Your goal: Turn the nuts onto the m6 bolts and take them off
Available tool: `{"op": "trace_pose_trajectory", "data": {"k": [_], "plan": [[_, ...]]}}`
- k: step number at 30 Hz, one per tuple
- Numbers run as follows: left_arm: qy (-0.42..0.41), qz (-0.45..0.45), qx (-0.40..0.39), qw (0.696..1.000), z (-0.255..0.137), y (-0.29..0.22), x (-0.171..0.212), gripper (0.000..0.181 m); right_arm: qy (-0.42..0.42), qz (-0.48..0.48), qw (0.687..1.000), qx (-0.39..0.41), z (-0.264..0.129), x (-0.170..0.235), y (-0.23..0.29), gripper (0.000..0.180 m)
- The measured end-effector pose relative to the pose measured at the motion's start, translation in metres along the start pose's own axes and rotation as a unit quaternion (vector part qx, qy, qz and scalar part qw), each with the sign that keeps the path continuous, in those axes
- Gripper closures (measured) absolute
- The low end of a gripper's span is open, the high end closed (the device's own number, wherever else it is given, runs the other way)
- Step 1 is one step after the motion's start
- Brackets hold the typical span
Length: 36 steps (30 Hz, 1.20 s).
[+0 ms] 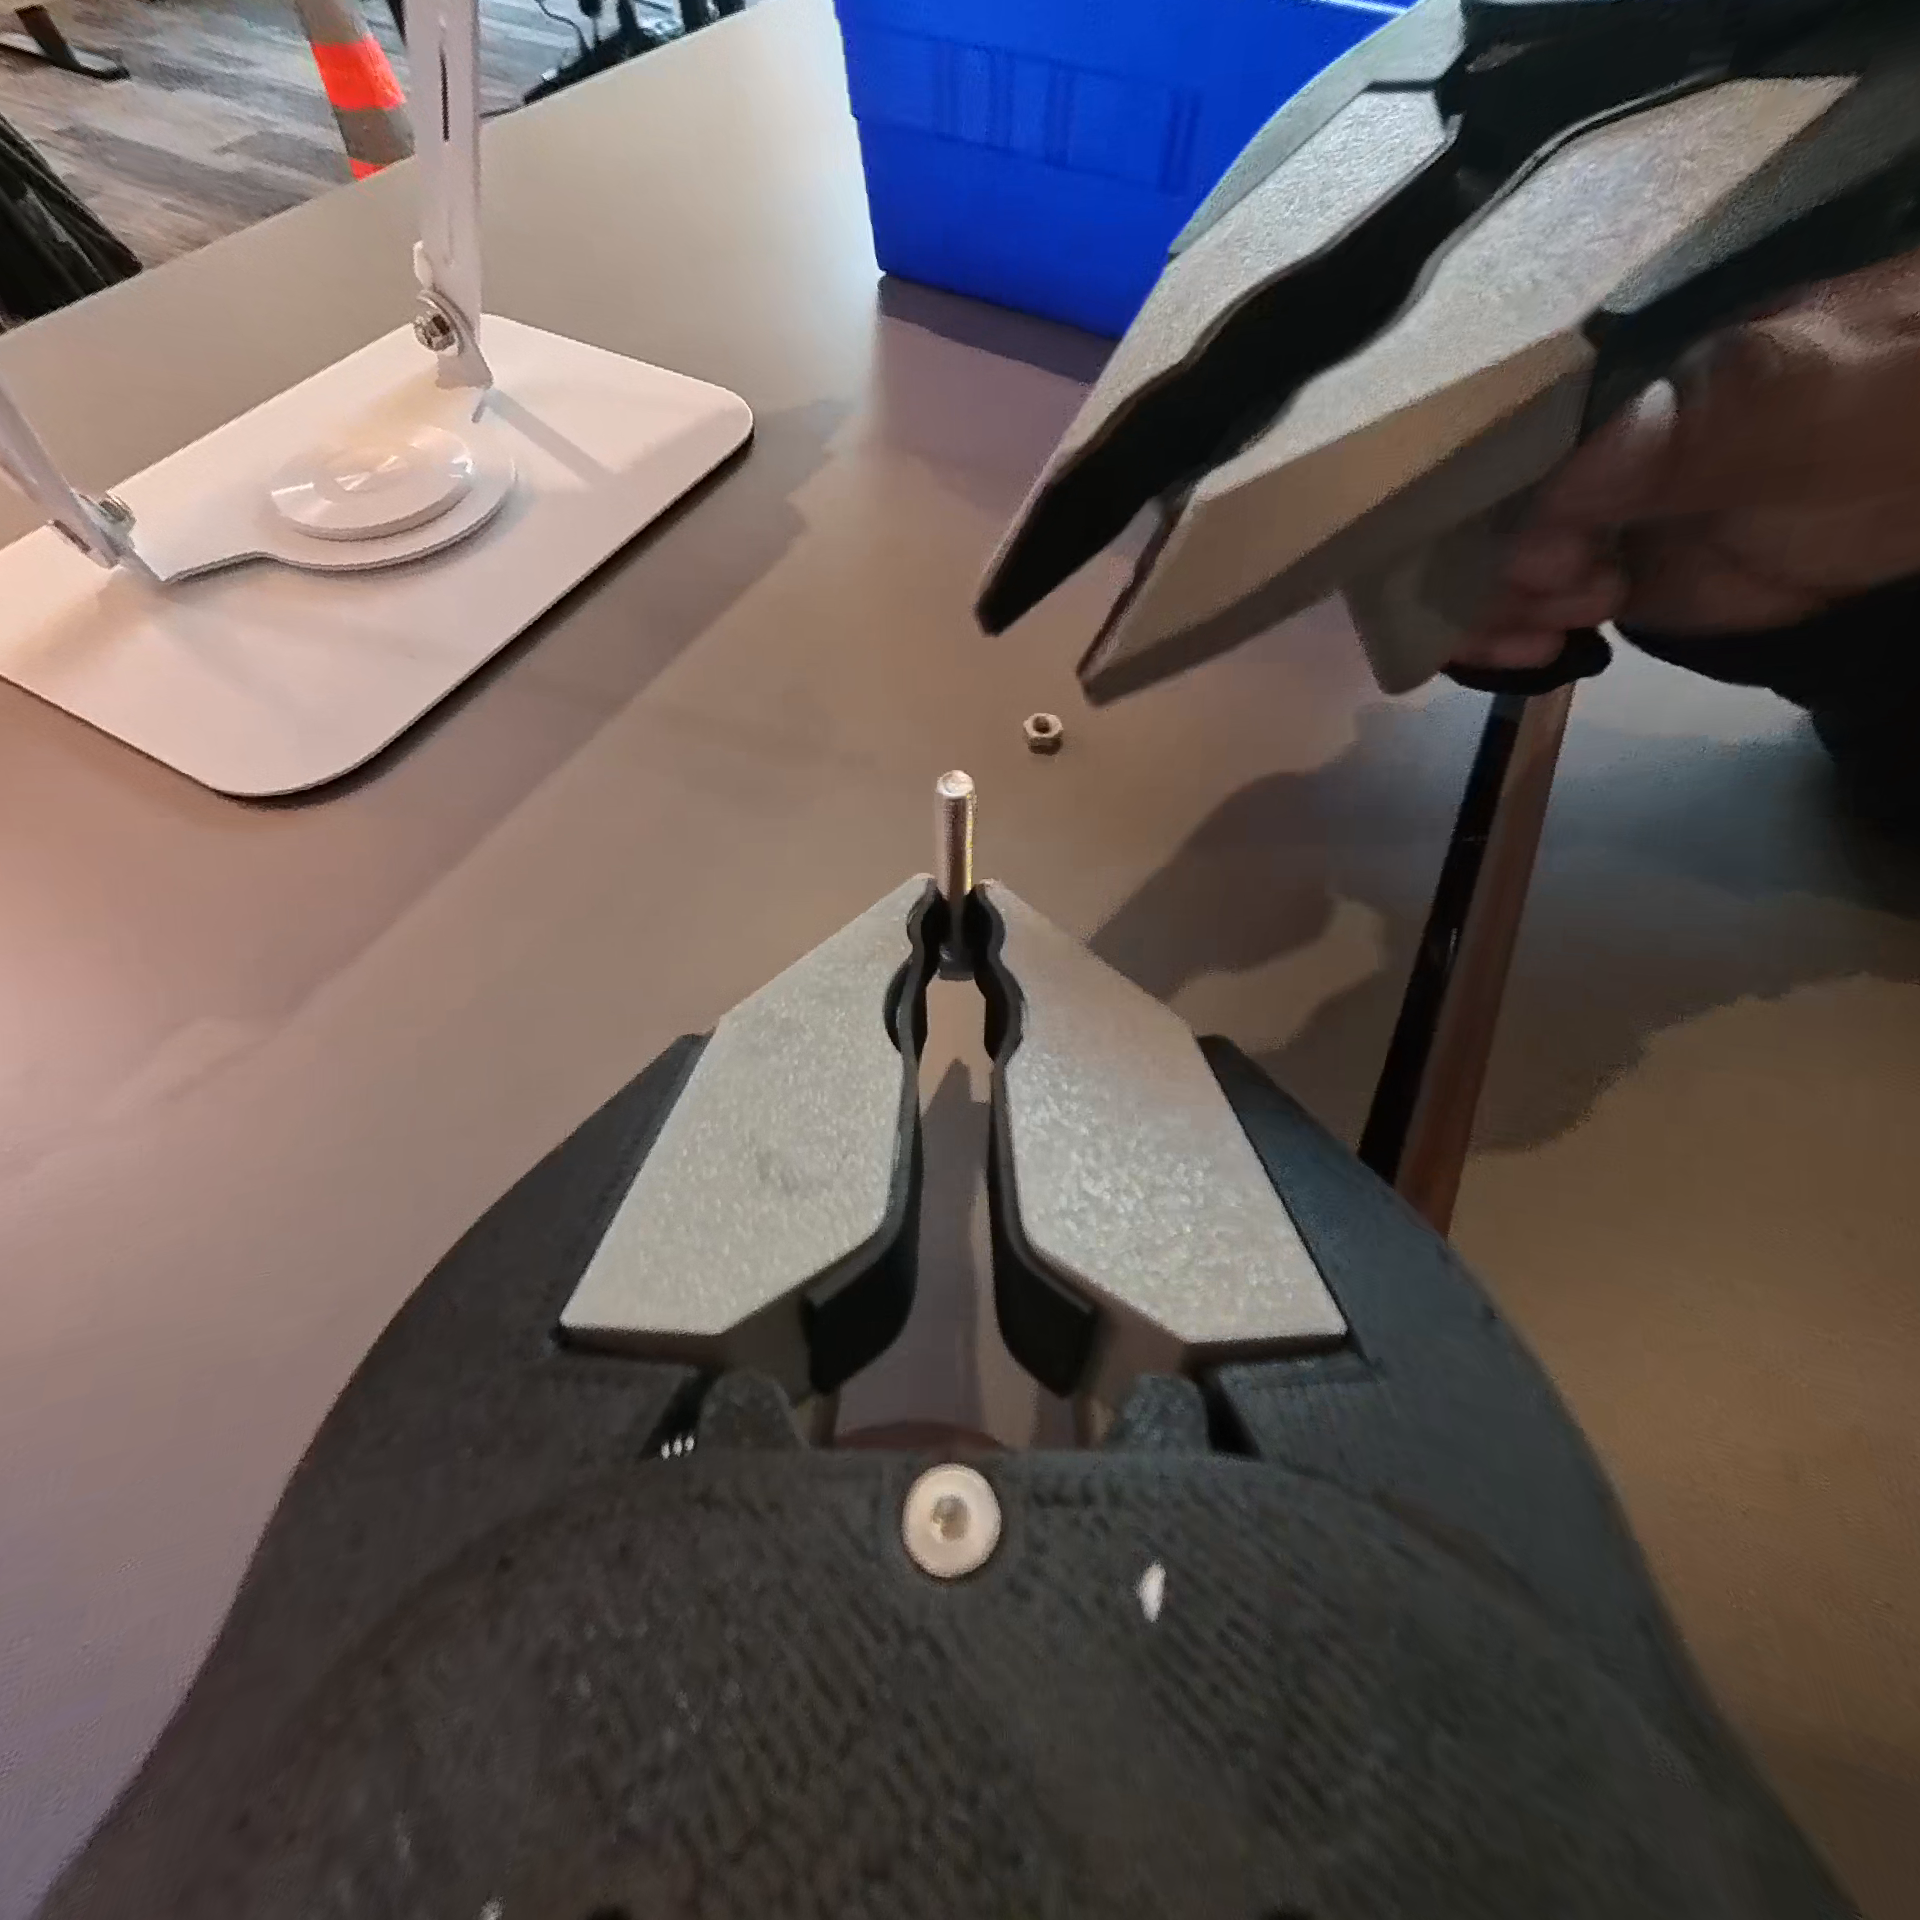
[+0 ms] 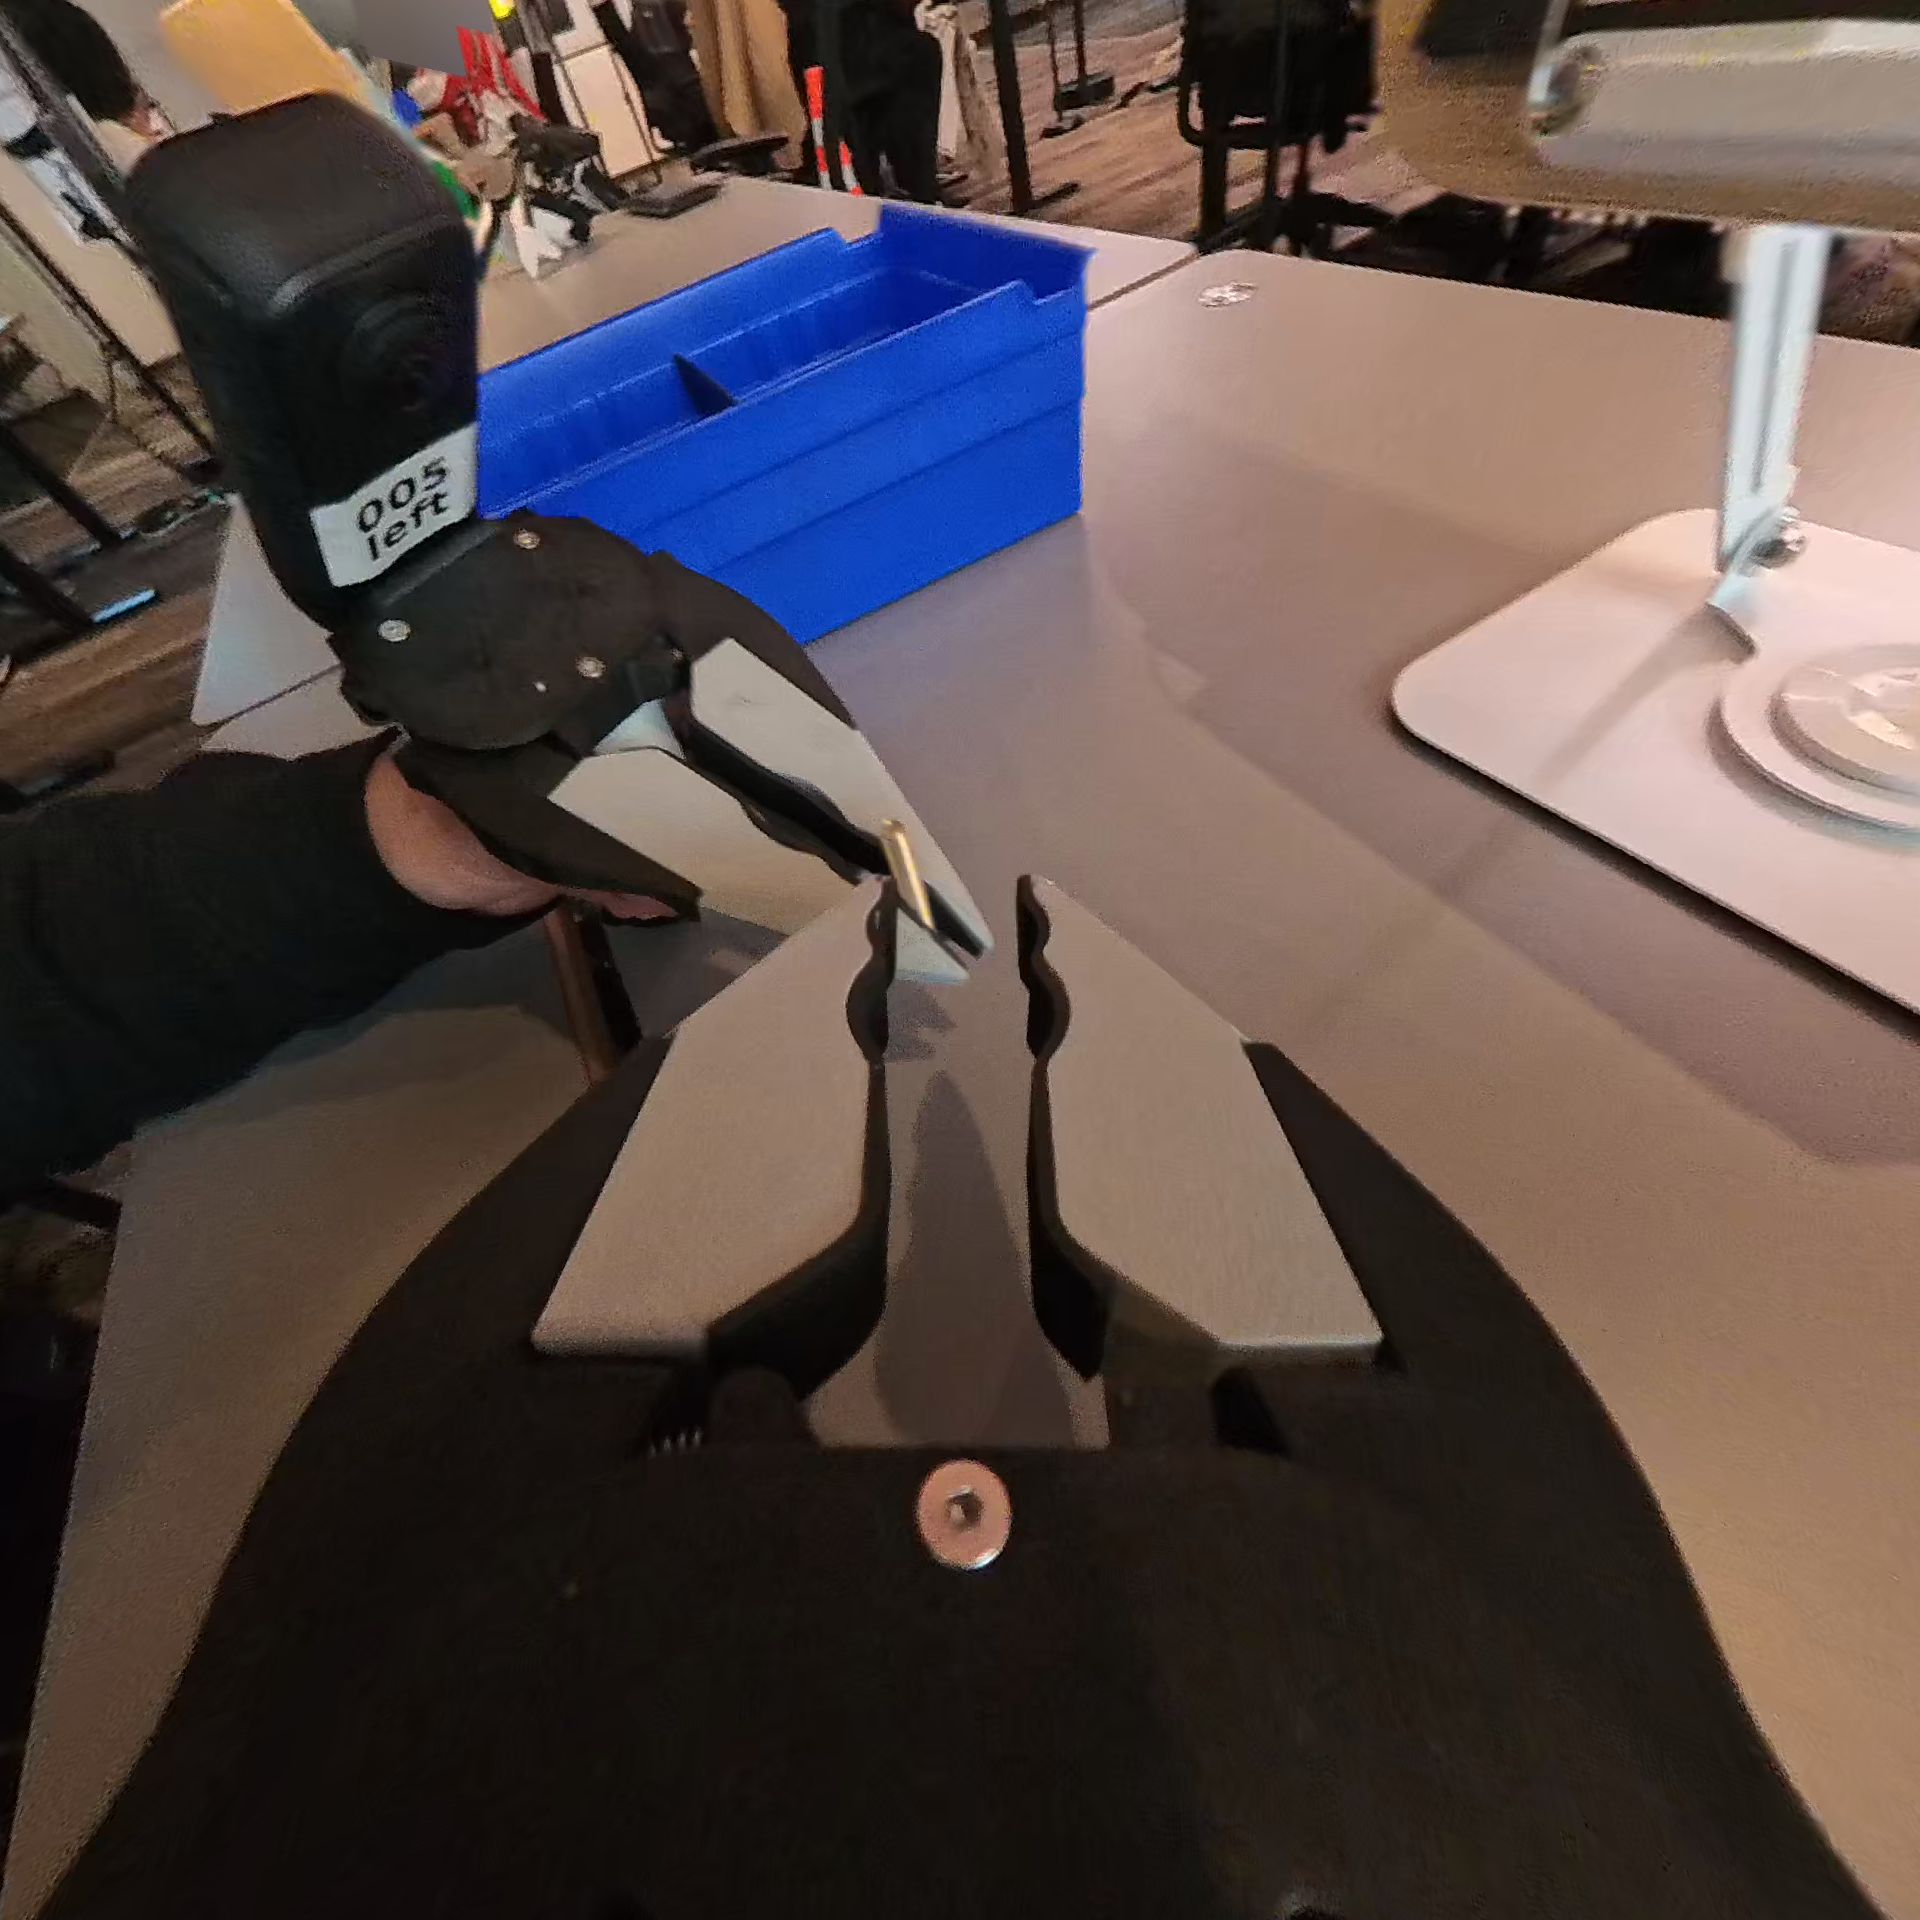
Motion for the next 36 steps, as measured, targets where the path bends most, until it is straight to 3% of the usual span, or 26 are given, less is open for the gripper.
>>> {"op": "trace_pose_trajectory", "data": {"k": [5,8,15,23,36], "plan": [[-0.002,0.021,0.018,1.000,0.004,-0.010,-0.003,0.179,0.001,-0.027,1.000,-0.004,0.012,0.001,0.014,0.160],[0.003,0.031,0.014,0.999,0.005,-0.014,-0.004,0.178,0.017,-0.032,0.999,-0.018,0.015,0.005,0.018,0.176],[0.004,0.009,0.021,1.000,0.005,-0.011,-0.001,0.178,0.025,-0.025,0.999,0.001,0.015,0.007,0.013,0.178],[0.060,-0.005,0.004,0.998,-0.002,0.002,0.012,0.159,0.066,-0.056,0.995,0.043,0.024,0.021,0.007,0.178],[0.049,-0.015,-0.003,0.999,-0.004,0.004,0.010,0.159,0.095,-0.059,0.992,0.052,0.034,0.033,0.002,0.177]]}}
Point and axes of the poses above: each gripper's, where its closed fingertips meet, z out along the fingers, x out of its underside, y = z × x across the jaws, the point moved 6 cm from there along -z, back along the fingers, and after that the axes turned 7 degrees about x, right-handed, at the moved point
